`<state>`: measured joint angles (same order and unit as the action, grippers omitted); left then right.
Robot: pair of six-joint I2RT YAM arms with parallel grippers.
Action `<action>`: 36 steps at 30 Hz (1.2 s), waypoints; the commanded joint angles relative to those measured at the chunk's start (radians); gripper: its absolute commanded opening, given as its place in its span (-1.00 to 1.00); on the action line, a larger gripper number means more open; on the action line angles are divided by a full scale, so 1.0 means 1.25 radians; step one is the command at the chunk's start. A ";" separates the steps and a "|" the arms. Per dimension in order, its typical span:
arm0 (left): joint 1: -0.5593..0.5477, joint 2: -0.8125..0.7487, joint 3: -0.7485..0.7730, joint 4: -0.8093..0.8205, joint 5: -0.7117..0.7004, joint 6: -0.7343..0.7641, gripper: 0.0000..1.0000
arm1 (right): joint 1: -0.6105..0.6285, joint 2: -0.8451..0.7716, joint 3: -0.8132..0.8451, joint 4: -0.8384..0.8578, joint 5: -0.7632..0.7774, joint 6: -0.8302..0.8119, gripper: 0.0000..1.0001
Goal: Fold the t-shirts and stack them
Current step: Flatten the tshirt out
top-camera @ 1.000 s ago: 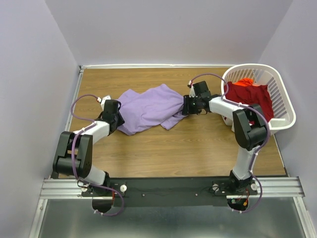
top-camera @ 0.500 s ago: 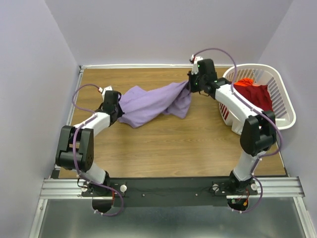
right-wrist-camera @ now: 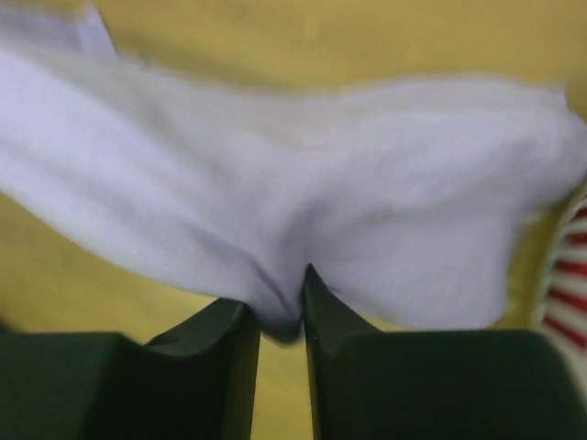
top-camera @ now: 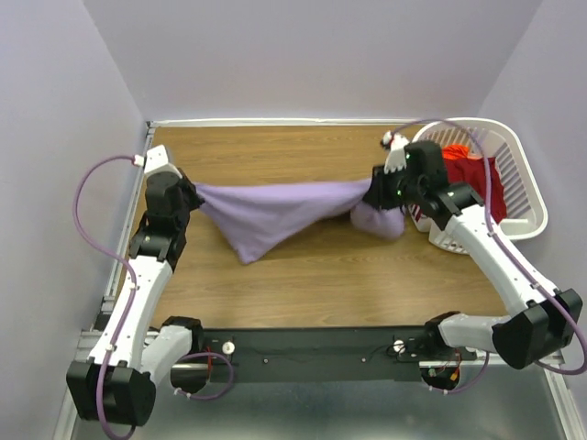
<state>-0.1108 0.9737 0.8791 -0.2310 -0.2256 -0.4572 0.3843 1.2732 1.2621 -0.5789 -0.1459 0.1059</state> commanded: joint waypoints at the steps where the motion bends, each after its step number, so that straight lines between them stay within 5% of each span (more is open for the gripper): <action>1: 0.008 -0.057 -0.108 -0.101 0.061 -0.027 -1.00 | 0.005 -0.008 -0.138 -0.177 -0.248 0.053 -0.22; 5: 0.008 -0.187 -0.190 -0.133 0.130 -0.077 -0.76 | 0.008 -0.109 -0.250 -0.211 -0.324 0.072 0.42; 13: 0.008 -0.291 -0.162 -0.149 0.068 -0.086 0.20 | 0.008 -0.073 -0.190 -0.193 -0.260 0.066 0.54; 27: 0.009 0.162 -0.108 0.099 0.050 0.036 0.20 | 0.008 0.223 -0.072 0.009 -0.148 0.061 0.31; 32: 0.017 0.375 0.009 0.118 0.041 0.056 -0.19 | 0.014 0.299 -0.066 0.059 -0.180 0.070 0.28; 36: 0.017 0.511 0.100 0.116 0.038 0.074 -0.23 | 0.021 0.337 -0.081 0.077 -0.192 0.064 0.27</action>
<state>-0.0948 1.5085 0.9089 -0.1173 -0.1463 -0.4030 0.3962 1.6588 1.1557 -0.5449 -0.3645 0.1852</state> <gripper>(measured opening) 0.390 0.639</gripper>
